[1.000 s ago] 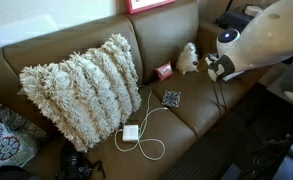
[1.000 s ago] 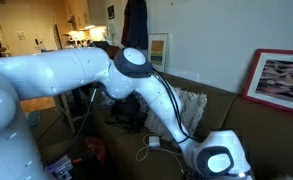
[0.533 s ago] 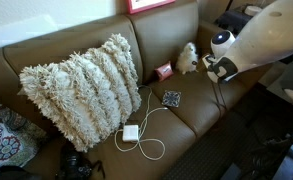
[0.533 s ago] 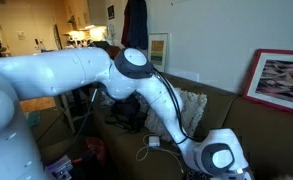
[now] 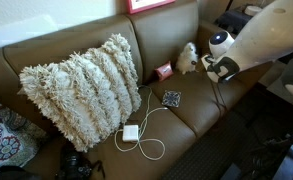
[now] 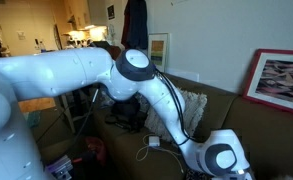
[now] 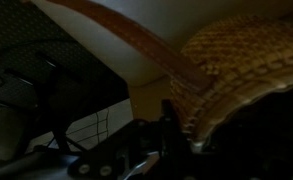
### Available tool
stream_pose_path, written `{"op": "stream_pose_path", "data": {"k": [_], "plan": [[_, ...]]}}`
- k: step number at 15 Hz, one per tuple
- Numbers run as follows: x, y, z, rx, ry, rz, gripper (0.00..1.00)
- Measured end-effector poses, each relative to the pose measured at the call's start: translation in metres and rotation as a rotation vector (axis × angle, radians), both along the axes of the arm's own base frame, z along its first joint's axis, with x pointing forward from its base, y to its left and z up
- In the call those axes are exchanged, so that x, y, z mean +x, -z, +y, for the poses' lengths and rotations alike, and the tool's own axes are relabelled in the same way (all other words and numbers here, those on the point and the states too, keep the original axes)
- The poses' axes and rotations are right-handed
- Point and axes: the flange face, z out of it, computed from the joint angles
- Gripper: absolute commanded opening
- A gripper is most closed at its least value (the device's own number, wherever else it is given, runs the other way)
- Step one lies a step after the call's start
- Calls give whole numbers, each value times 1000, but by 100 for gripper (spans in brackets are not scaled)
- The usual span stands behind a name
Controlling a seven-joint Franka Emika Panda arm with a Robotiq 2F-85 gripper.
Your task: Move the open basket bag t the side of the couch
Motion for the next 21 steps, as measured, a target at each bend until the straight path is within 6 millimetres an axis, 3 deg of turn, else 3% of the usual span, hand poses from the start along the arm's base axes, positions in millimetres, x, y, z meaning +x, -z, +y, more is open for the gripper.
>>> {"op": "stream_pose_path", "data": {"k": [6, 7, 8, 15, 17, 21], "plan": [[3, 3, -2, 7, -5, -3, 4], [3, 3, -3, 8, -5, -3, 33], [4, 3, -3, 10, -5, -4, 43], [8, 3, -5, 18, -4, -15, 91], [8, 3, -5, 18, -4, -17, 100], [9, 3, -5, 19, -5, -19, 100]]}}
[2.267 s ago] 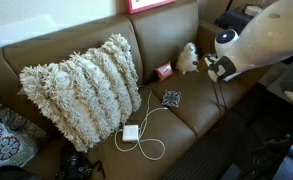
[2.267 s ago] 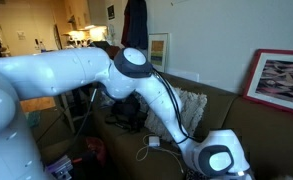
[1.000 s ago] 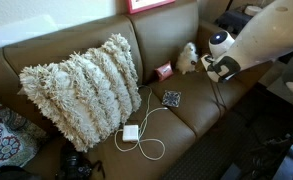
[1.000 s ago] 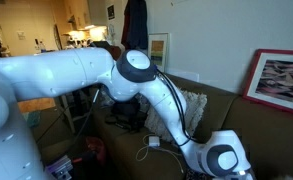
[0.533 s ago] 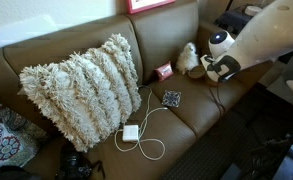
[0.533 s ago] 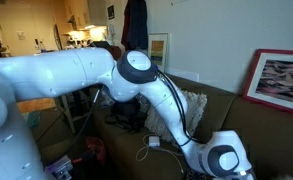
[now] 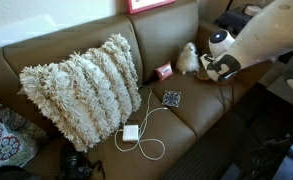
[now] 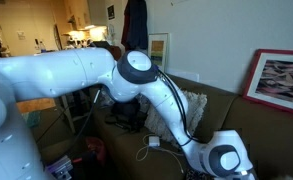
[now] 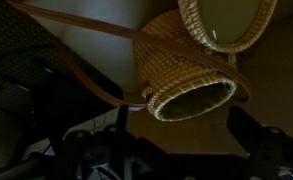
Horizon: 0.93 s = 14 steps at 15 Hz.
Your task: Move the open basket bag t the side of the couch
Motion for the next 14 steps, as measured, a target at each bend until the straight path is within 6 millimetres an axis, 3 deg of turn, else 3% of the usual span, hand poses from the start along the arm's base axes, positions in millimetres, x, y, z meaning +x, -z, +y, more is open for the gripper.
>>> {"op": "stream_pose_path", "data": {"k": [14], "plan": [[3, 2, 2, -5, -34, 17, 100]]}}
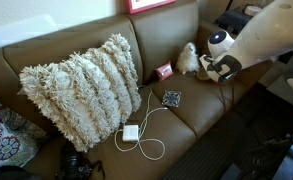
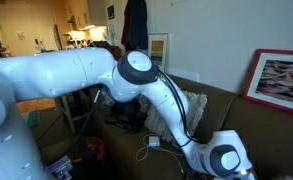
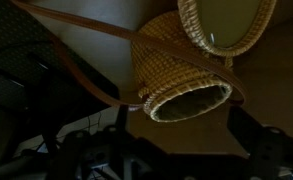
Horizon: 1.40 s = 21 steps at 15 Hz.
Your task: Move the open basket bag t the side of the couch
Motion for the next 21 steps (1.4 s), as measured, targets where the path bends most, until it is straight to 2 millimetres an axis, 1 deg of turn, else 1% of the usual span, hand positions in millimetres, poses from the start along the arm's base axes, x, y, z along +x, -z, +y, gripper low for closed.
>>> {"op": "stream_pose_path", "data": {"k": [2, 5, 9, 13, 14, 16, 18, 19, 21], "plan": [[4, 1, 3, 9, -38, -32, 100], [14, -2, 7, 10, -179, -137, 100], [22, -18, 7, -37, -385, -245, 100], [20, -37, 3, -93, -591, -323, 100], [25, -40, 1, -104, -635, -309, 100], [48, -52, 0, -120, -731, -302, 100], [67, -58, 2, -112, -828, -297, 100], [72, -56, 2, -103, -876, -290, 100], [72, -45, 1, -73, -983, -263, 100]]}}
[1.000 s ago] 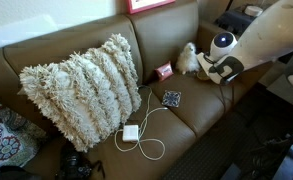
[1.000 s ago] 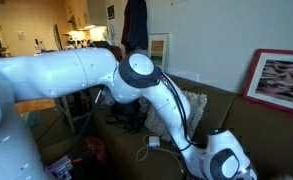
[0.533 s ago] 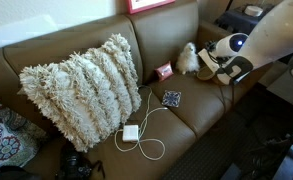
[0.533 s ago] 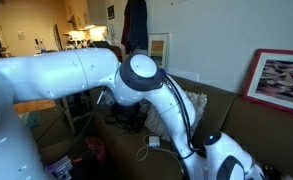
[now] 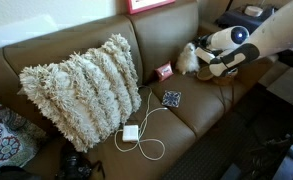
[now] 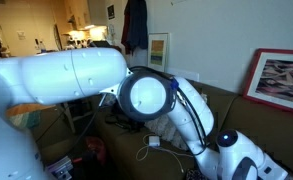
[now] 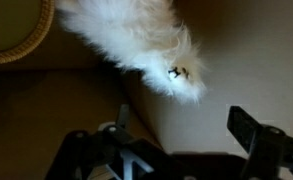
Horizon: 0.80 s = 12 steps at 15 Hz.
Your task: Move the open basket bag t the side of the couch
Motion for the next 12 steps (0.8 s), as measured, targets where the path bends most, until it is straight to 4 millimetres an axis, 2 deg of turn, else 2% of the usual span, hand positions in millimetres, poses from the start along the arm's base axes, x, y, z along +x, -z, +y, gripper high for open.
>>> {"op": "stream_pose_path", "data": {"k": [2, 6, 12], "plan": [[-7, 11, -3, -14, -105, 39, 100], [-24, 19, -13, -73, -297, 91, 100], [-39, 14, -29, -128, -416, 95, 100]]}}
